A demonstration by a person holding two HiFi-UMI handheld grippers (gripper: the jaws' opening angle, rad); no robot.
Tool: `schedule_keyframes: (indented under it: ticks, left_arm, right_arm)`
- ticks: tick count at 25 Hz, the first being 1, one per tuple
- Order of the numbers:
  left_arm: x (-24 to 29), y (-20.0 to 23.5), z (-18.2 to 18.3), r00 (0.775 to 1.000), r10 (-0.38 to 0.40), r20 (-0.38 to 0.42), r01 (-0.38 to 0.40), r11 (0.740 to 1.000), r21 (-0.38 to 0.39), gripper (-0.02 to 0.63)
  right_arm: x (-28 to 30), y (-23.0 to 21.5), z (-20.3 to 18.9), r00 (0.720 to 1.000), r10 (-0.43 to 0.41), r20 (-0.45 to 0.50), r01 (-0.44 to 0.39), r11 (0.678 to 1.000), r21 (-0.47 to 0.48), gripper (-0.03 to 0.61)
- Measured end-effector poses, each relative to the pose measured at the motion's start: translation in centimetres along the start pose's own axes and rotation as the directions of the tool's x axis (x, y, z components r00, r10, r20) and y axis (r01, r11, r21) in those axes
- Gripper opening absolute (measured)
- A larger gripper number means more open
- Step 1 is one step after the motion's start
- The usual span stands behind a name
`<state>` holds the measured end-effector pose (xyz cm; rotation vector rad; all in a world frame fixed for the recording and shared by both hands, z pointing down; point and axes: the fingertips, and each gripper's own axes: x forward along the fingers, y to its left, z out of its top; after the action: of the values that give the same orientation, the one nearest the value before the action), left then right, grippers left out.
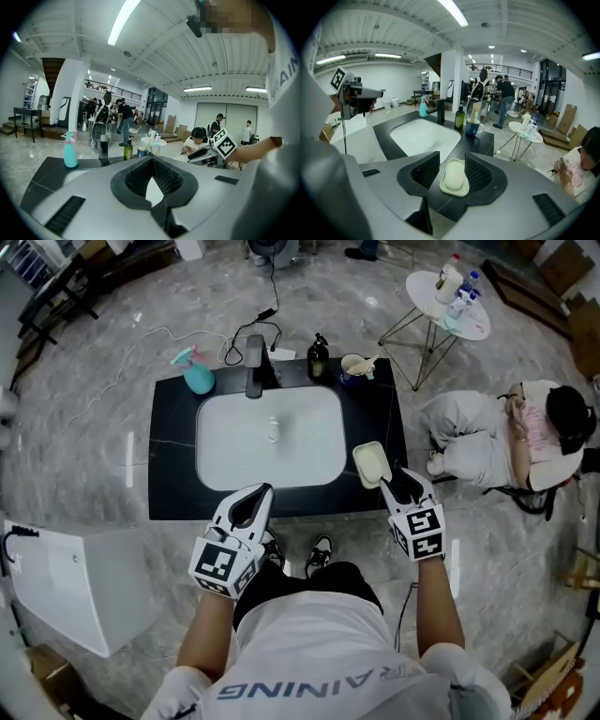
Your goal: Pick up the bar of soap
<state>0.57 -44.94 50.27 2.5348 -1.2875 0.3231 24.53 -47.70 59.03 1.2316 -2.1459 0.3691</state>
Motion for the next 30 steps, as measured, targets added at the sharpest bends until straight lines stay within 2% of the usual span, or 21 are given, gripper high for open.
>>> schedule_keyframes:
  ticks: [5, 9, 15, 21, 25, 30]
  left_arm:
    - [1.1, 1.9, -0.7, 1.000, -0.010, -0.029, 0.010, 1.000, -0.014, 0.008]
    - [1.5, 3.5, -0.7, 1.000, -0.001, -0.031, 0.000, 1.000, -0.019, 0.008]
    - [2.3, 4.5, -1.8, 0.998, 0.006, -0.057, -0.009, 0.999, -0.041, 0.008]
    - [2.9, 4.3, -2.8, 0.997, 0.003, -0.081, -0.007, 0.998, -0.056, 0.008]
    - [3.3, 4.8, -3.0, 0.996, 0.010, -0.085, -0.014, 0.999, -0.049, 0.008]
    - [3.6, 5.6, -2.8, 0.996, 0.021, -0.083, -0.026, 0.998, -0.056, 0.008]
  right_arm:
    - [4.4, -0.4, -2.5, 0.985, 0.008, -0.172, -0.021, 0.997, -0.069, 0.221]
    - [7.2, -0.4, -4.9, 0.957, 0.012, -0.291, -0.042, 0.994, -0.097, 0.221]
    - [10.3, -0.8, -8.2, 0.913, 0.021, -0.407, -0.085, 0.987, -0.138, 0.233]
    - [11.6, -0.6, -9.7, 0.889, 0.059, -0.453, -0.135, 0.981, -0.137, 0.247]
    - [12.2, -0.6, -10.7, 0.870, 0.056, -0.489, -0.163, 0.970, -0.179, 0.245]
    - [12.4, -0.8, -10.9, 0.872, 0.078, -0.483, -0.169, 0.974, -0.148, 0.247]
